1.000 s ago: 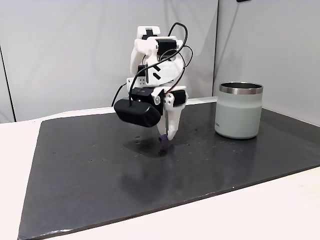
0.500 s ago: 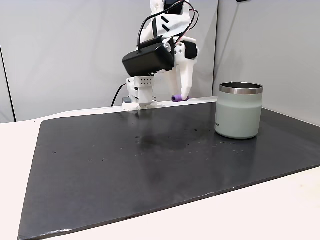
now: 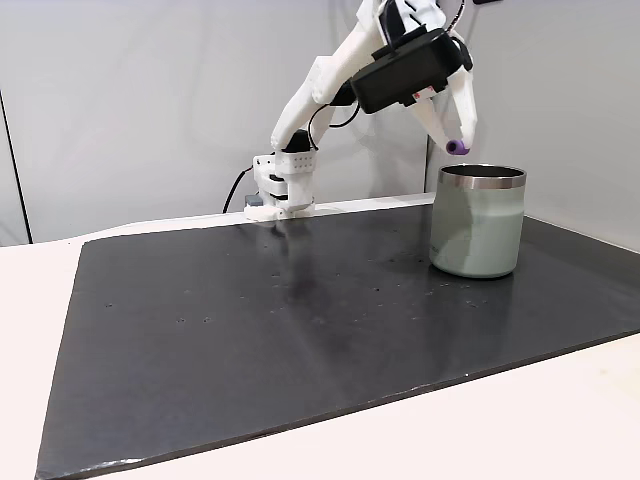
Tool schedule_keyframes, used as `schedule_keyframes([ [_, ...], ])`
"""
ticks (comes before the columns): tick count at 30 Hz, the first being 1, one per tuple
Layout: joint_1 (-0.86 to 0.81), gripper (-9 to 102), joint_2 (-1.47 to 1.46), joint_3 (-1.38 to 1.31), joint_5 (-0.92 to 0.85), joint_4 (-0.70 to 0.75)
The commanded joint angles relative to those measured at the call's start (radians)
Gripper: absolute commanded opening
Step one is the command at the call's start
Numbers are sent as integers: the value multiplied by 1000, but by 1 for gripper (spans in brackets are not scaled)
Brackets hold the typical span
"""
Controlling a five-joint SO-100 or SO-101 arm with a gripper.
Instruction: Grasp a pengrip and put it in the cup.
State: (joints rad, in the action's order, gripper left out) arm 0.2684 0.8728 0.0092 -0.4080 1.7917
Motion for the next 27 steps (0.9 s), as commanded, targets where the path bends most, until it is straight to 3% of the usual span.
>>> schedule_keyframes([
  [1,54,0,66,-51,12,-5],
  [15,117,0,63,37,35,8],
  [20,117,20,72,37,41,8],
  [27,117,20,72,37,48,8],
])
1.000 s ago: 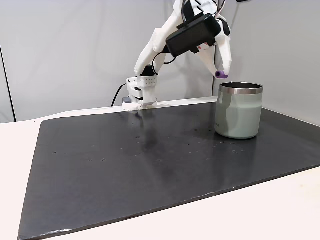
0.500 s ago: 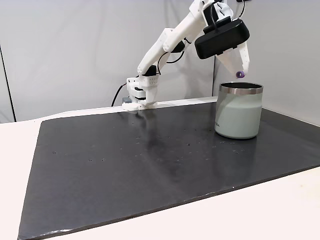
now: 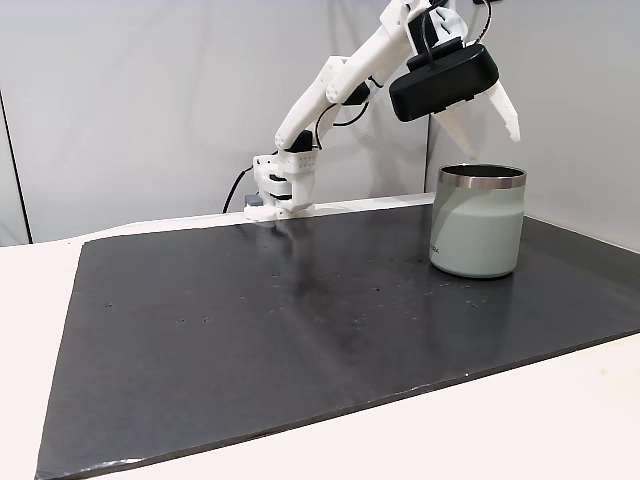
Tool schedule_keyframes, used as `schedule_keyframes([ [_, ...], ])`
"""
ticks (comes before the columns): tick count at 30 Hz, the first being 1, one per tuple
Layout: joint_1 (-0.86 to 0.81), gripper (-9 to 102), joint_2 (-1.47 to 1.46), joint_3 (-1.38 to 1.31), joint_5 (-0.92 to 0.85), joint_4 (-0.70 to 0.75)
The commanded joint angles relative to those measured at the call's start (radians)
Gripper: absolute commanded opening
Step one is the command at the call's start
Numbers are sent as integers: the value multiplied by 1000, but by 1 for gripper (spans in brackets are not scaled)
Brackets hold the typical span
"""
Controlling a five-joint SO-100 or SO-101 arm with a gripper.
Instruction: Grasp a pengrip and put it in the cup.
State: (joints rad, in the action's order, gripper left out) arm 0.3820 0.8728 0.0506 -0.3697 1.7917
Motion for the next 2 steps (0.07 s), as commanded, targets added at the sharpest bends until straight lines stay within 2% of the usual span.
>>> schedule_keyframes([
  [1,3,20,74,-5,9,8],
  [2,3,20,75,-5,9,8],
])
